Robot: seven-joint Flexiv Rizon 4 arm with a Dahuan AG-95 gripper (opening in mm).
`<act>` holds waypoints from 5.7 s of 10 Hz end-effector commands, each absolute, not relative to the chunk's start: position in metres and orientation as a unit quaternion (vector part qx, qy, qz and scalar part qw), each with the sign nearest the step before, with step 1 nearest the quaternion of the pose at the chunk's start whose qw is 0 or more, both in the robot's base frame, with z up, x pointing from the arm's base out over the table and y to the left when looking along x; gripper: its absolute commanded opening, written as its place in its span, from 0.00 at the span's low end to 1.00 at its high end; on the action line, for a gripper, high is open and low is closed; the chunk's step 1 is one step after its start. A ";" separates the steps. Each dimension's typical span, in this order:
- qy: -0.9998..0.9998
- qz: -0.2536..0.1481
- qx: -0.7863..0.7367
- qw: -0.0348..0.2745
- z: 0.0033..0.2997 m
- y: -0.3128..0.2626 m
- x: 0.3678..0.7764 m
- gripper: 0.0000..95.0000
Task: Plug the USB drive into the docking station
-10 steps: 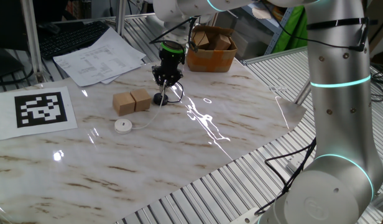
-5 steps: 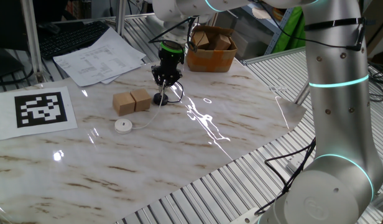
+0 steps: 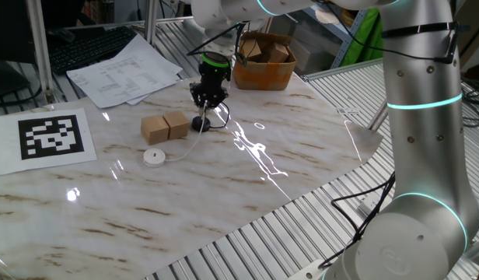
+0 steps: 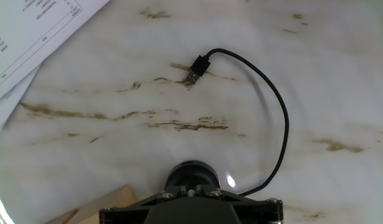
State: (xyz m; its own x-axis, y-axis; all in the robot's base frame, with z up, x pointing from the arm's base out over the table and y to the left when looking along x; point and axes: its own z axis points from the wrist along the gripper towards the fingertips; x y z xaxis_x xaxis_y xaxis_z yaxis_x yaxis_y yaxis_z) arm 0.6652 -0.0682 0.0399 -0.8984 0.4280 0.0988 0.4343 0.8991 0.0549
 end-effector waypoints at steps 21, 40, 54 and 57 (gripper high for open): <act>-0.969 -0.051 -0.239 0.042 0.038 -0.067 0.668 0.00; -0.973 -0.052 -0.223 0.018 0.027 -0.069 0.665 0.00; -0.969 -0.056 -0.242 0.009 0.016 -0.070 0.658 0.00; -0.964 -0.056 -0.262 0.012 0.016 -0.070 0.656 0.00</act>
